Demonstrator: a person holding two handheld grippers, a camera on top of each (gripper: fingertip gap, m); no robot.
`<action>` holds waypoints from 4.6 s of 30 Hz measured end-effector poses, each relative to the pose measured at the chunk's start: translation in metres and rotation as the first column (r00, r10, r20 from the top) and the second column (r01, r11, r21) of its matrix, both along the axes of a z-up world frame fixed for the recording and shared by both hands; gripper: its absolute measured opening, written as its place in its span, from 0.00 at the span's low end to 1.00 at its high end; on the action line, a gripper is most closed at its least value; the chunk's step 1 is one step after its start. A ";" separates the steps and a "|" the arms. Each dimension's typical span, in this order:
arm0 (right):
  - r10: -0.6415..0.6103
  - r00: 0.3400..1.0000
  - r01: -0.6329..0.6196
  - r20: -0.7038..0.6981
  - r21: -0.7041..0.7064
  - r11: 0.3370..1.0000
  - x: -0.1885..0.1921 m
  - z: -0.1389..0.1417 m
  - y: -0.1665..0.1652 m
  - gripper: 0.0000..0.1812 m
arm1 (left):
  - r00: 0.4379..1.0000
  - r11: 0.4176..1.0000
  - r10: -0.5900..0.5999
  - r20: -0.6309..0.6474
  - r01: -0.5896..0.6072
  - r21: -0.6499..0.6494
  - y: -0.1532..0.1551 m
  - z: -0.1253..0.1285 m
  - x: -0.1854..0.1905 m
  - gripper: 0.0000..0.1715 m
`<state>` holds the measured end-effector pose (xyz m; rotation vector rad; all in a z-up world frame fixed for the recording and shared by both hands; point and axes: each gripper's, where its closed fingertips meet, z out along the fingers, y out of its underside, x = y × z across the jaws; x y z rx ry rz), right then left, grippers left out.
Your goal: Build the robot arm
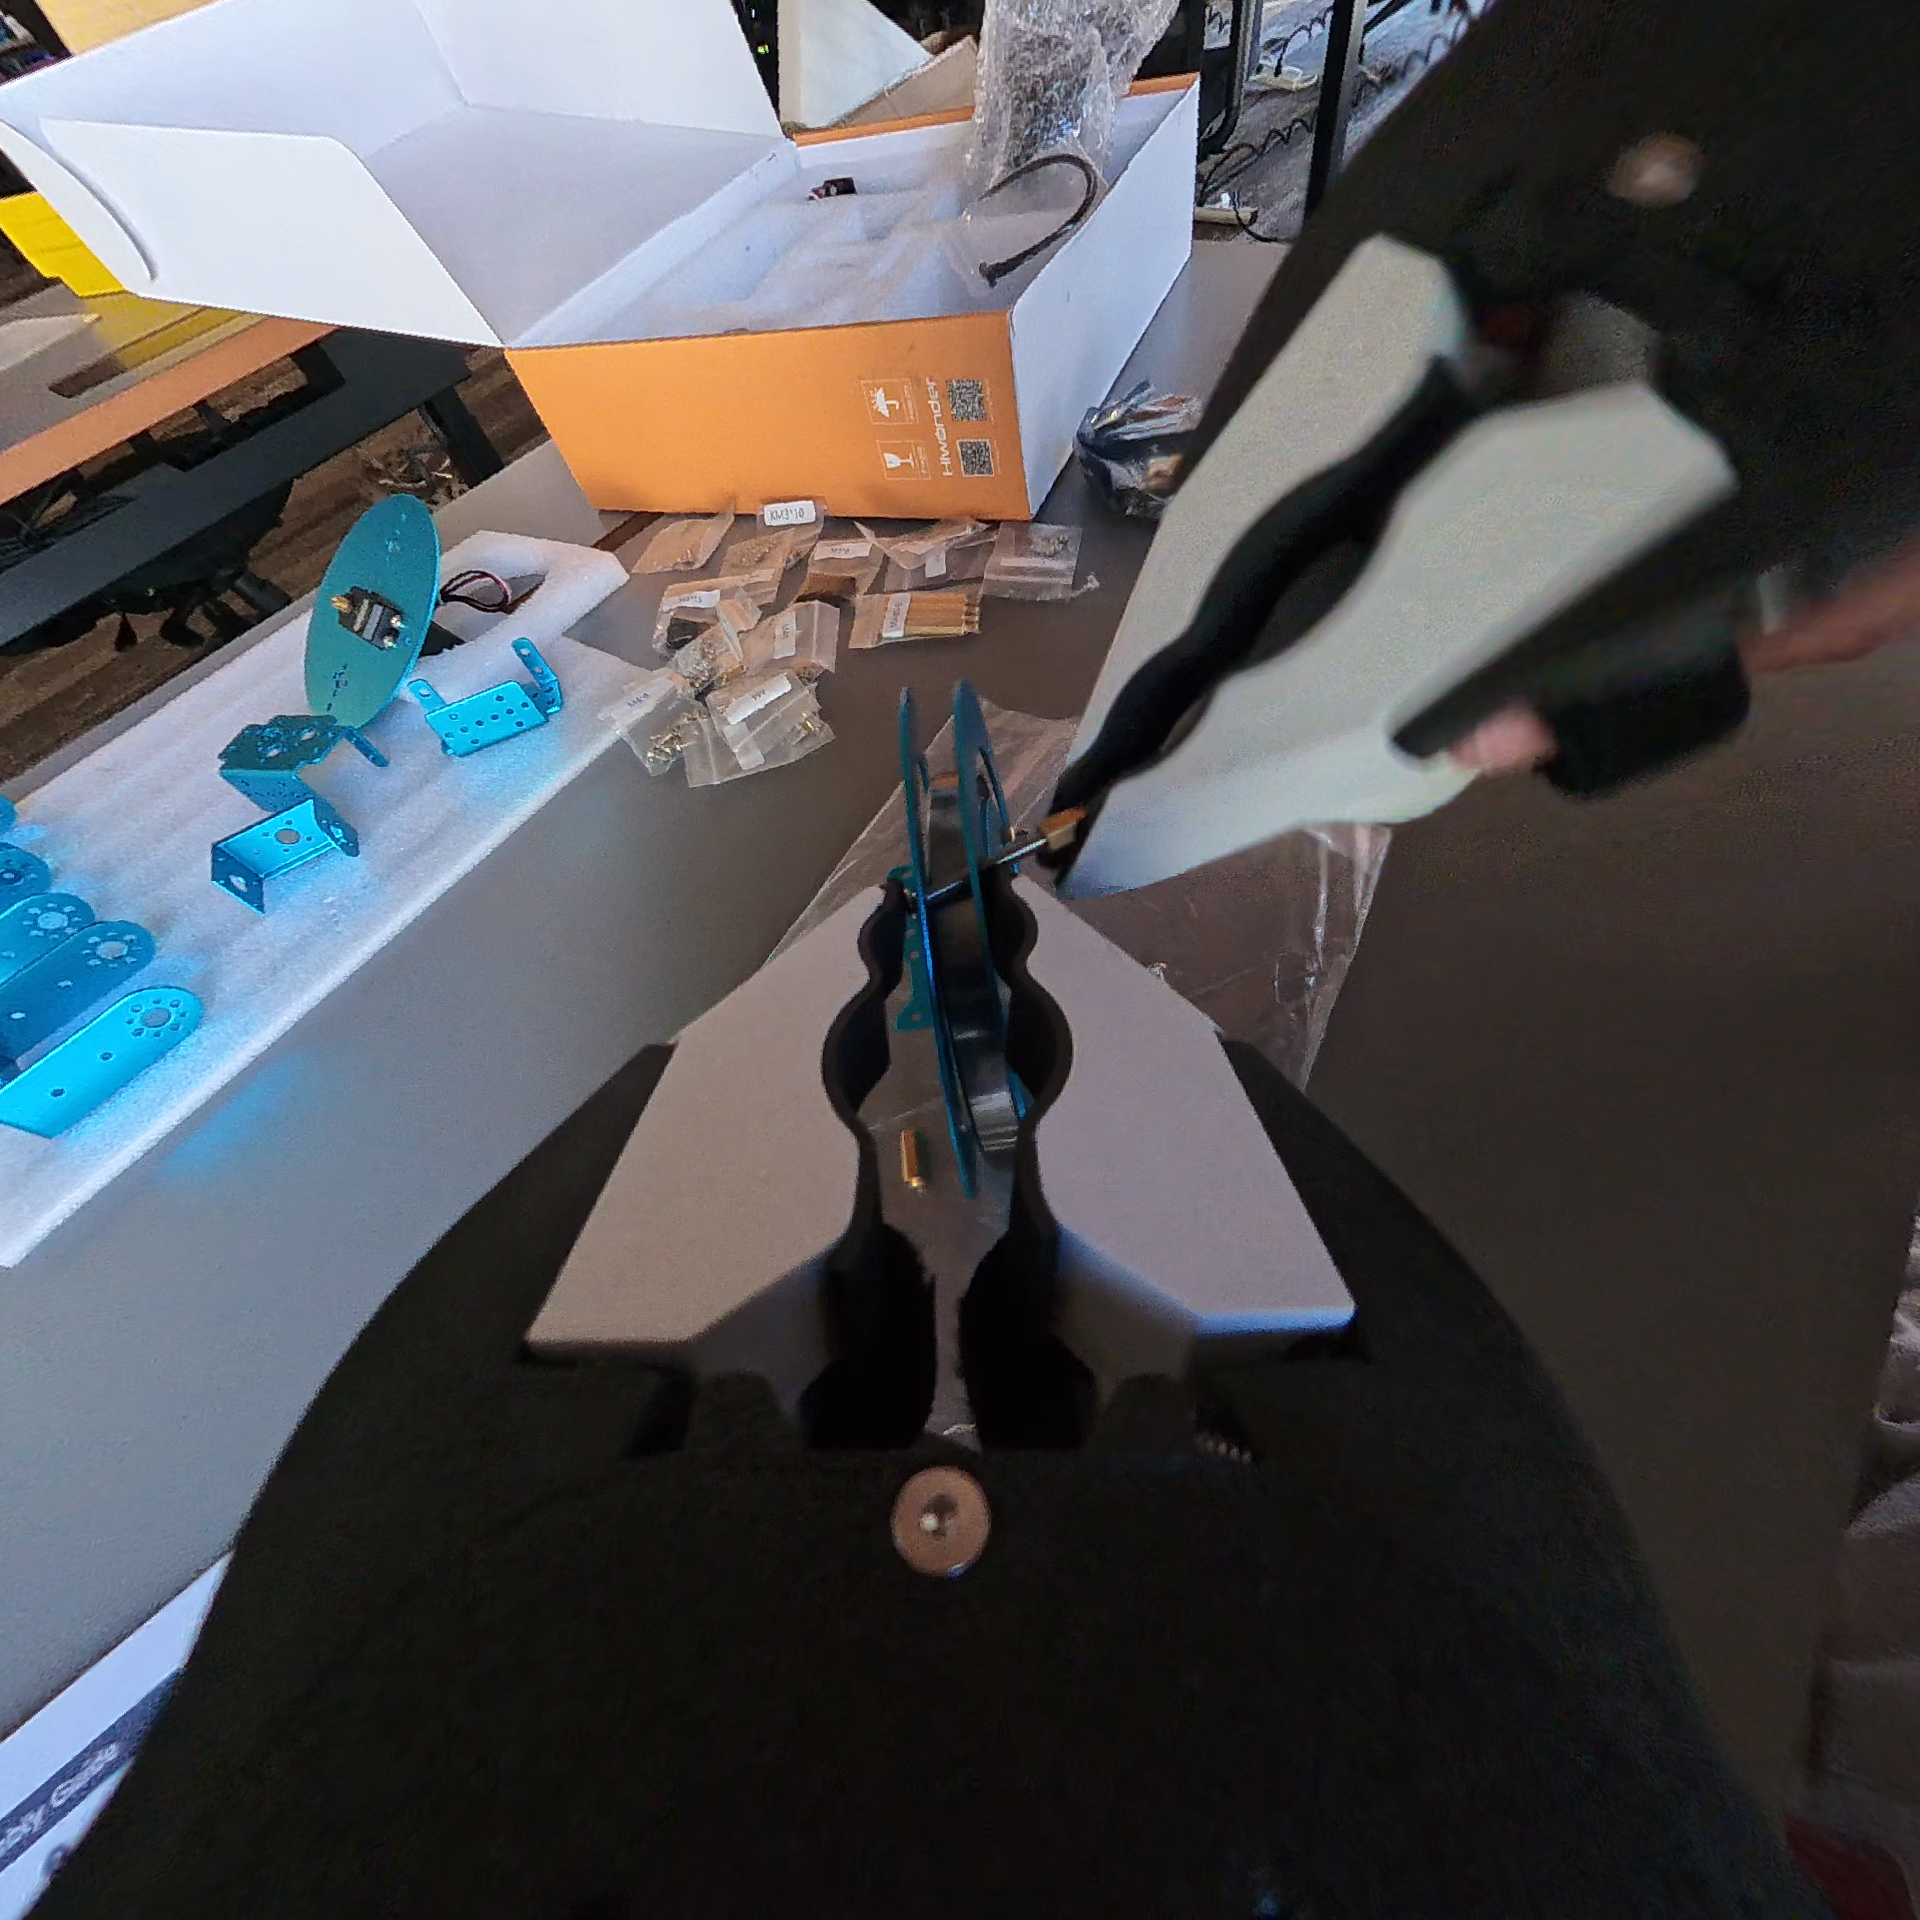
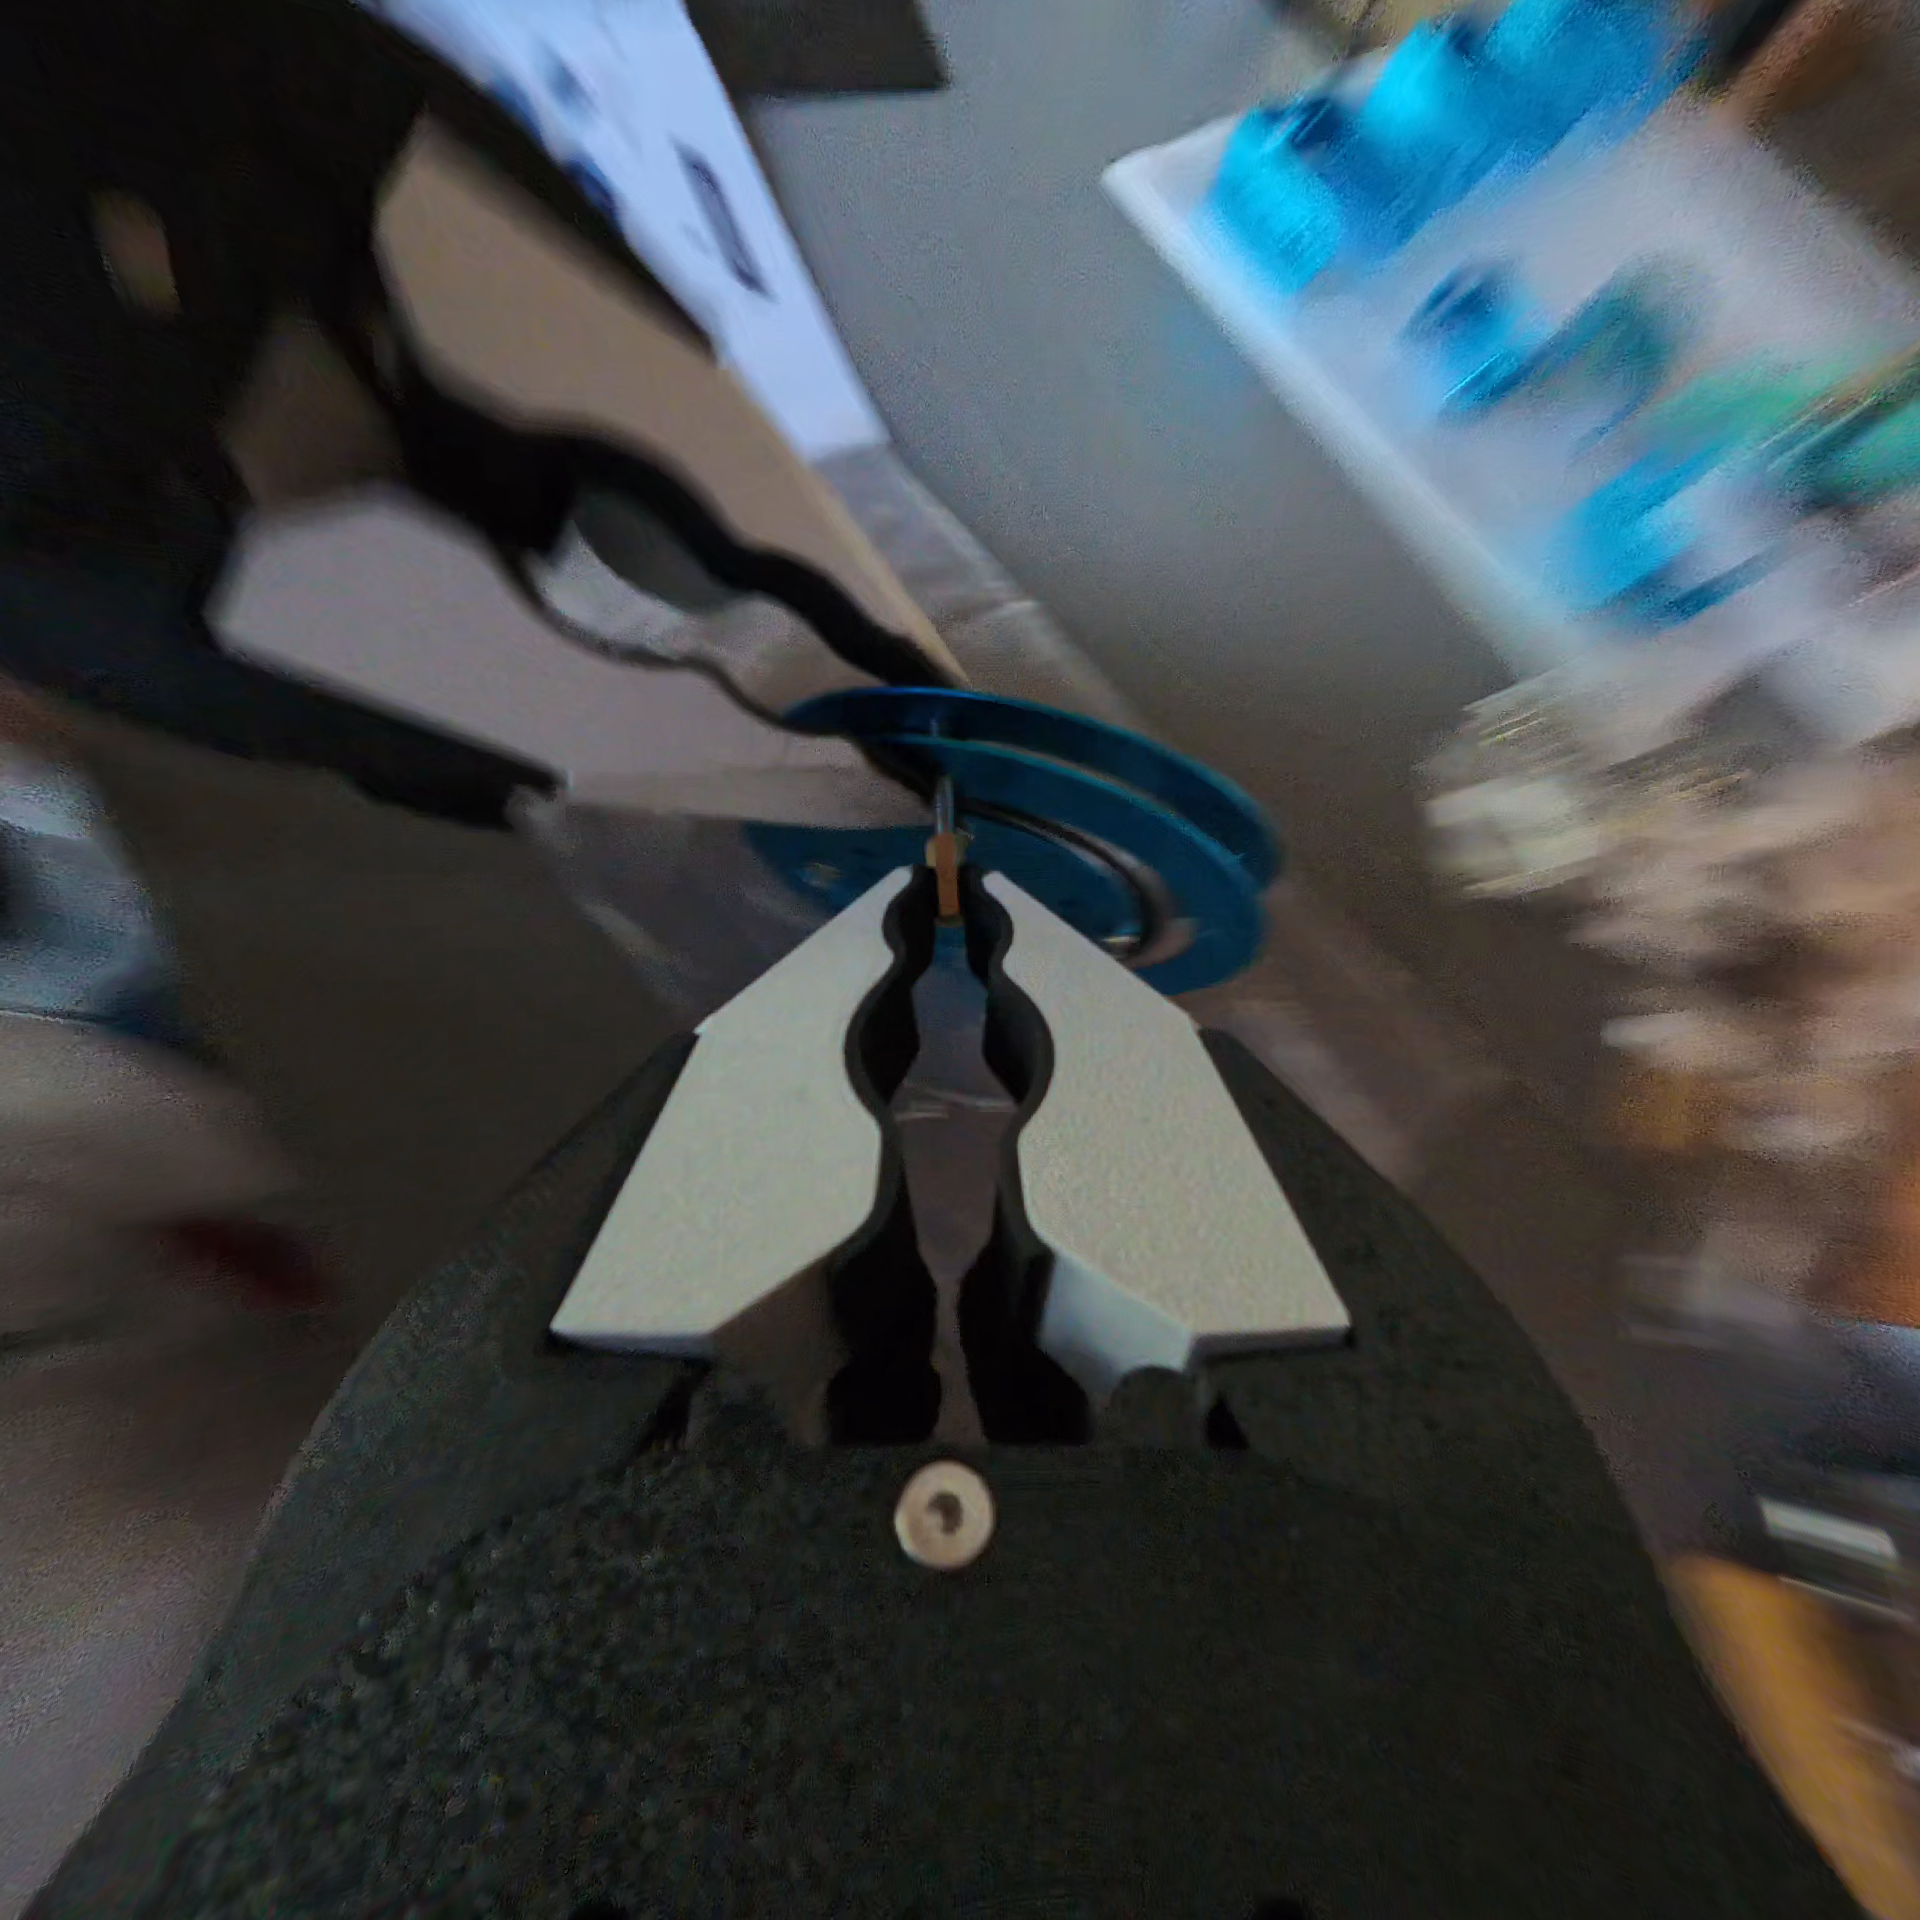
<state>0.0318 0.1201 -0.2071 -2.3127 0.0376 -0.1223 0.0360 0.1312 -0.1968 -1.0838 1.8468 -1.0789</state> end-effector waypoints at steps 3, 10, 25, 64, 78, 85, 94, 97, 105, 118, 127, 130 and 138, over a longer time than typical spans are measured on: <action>0.021 0.627 0.054 -0.778 0.070 0.996 -0.015 0.006 0.001 0.02 | 1.000 1.000 0.008 0.011 -0.008 0.004 0.000 0.000 0.000 0.09; 0.058 0.905 0.002 -0.422 0.141 0.990 -0.015 0.009 -0.001 0.19 | 1.000 1.000 0.004 -0.002 -0.004 -0.007 0.000 0.000 0.001 0.09; 0.081 0.974 -0.052 0.210 -0.142 0.989 -0.003 0.002 -0.001 0.02 | 1.000 1.000 -0.008 0.000 0.008 0.004 -0.003 -0.001 -0.003 0.09; 0.020 0.963 -0.035 -0.269 -0.048 0.998 -0.015 -0.007 -0.003 0.14 | 1.000 1.000 -0.001 0.013 0.001 -0.005 -0.006 -0.001 -0.003 0.09; 0.008 0.983 0.014 0.185 -0.119 0.993 -0.004 0.004 0.000 0.02 | 1.000 1.000 -0.002 0.018 0.002 -0.013 -0.003 -0.001 -0.006 0.09; -0.021 0.535 0.047 -0.844 0.005 0.999 -0.020 0.007 0.001 0.02 | 1.000 0.999 -0.017 0.020 0.018 -0.038 -0.003 -0.002 -0.008 0.09; 0.036 0.931 0.012 0.362 -0.130 0.991 -0.004 0.003 -0.011 0.20 | 1.000 0.999 -0.027 0.012 0.027 -0.030 -0.006 -0.002 -0.006 0.08; 0.110 0.728 0.035 0.677 -0.197 0.980 0.006 0.003 -0.008 0.09 | 1.000 0.999 -0.030 0.007 0.030 -0.039 -0.005 -0.002 -0.005 0.08; -0.003 0.937 0.012 -0.348 0.024 1.000 -0.012 -0.002 0.000 0.02 | 0.999 0.999 -0.020 0.028 0.021 -0.040 -0.001 -0.003 -0.006 0.08; 0.019 0.984 -0.056 0.179 0.206 0.977 -0.017 0.005 -0.008 0.22 | 0.999 0.994 -0.043 -0.026 0.040 -0.099 -0.001 -0.004 -0.005 0.08; 0.088 0.758 -0.242 0.647 0.153 0.958 -0.011 0.016 0.000 0.03 | 0.994 0.992 -0.082 -0.075 0.075 -0.098 -0.002 -0.004 -0.007 0.08; 0.122 0.753 -0.279 0.647 0.146 0.949 -0.012 0.018 0.000 0.02 | 0.992 0.992 -0.093 -0.084 0.085 -0.089 -0.006 -0.004 -0.007 0.08; 0.129 0.808 -0.268 0.575 0.164 0.949 -0.010 0.014 -0.007 0.09 | 0.991 0.992 -0.091 -0.100 0.080 -0.101 -0.008 -0.003 -0.005 0.08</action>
